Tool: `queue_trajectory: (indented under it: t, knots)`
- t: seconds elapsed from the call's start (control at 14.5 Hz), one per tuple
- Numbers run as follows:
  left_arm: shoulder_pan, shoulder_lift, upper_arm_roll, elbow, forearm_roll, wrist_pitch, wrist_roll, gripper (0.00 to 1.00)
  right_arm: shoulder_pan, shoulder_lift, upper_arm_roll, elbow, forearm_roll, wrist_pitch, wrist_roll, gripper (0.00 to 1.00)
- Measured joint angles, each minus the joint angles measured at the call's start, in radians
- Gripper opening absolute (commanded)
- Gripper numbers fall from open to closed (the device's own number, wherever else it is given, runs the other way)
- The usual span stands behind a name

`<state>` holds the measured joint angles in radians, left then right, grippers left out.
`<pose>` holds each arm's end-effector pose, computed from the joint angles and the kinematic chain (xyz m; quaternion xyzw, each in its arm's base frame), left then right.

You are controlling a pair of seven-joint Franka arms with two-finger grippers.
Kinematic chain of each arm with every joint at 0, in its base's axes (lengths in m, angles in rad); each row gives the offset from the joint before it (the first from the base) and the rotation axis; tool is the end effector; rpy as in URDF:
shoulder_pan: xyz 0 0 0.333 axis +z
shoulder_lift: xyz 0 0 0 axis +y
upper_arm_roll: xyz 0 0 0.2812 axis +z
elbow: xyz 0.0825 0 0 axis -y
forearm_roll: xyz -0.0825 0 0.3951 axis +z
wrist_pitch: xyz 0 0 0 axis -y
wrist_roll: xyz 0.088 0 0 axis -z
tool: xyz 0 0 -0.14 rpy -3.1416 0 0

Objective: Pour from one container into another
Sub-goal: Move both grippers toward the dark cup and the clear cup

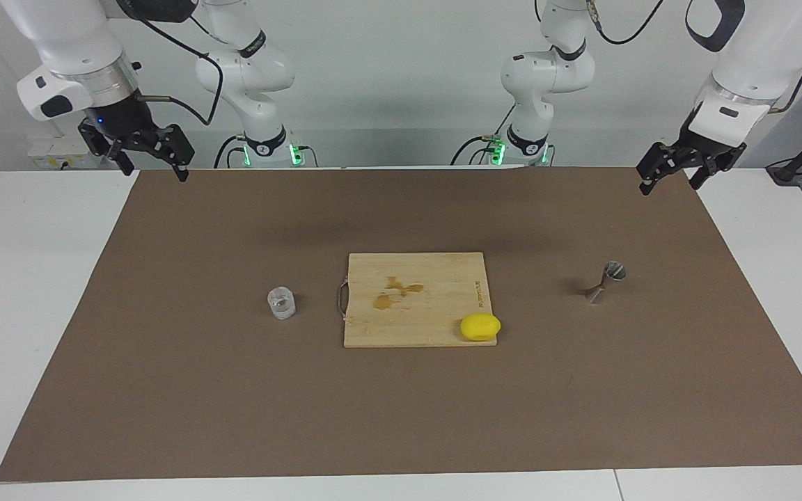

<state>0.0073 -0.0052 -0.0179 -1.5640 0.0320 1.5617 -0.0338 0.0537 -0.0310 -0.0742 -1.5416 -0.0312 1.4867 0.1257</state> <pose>0.5635 -0.0015 0.5622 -0.9998 -0.0118 -0.0018 0.0160 0.5476 -0.0164 0.5807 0.9971 -0.0741 -0.0112 0.0150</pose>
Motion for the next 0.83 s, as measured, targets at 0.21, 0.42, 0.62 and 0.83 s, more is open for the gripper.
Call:
queue_trajectory:
  t: [0.21,0.42,0.62,0.83]
  knots:
    - [0.000,0.000,-0.003,0.000,-0.001,0.003,-0.016,1.00,0.000,0.000,0.000,0.000,0.000,0.000,0.000,1.00]
    - [0.000,0.000,-0.005,0.000,-0.002,0.003,-0.021,1.00,0.000,0.000,0.000,-0.001,0.000,0.007,0.000,1.00]
    - [0.000,-0.002,-0.005,0.000,-0.002,0.011,-0.023,1.00,-0.003,0.001,-0.001,-0.035,0.018,0.086,0.033,1.00]
    - [-0.001,-0.003,-0.006,-0.004,-0.002,0.051,-0.023,1.00,-0.009,0.007,-0.002,-0.138,0.127,0.235,0.196,1.00]
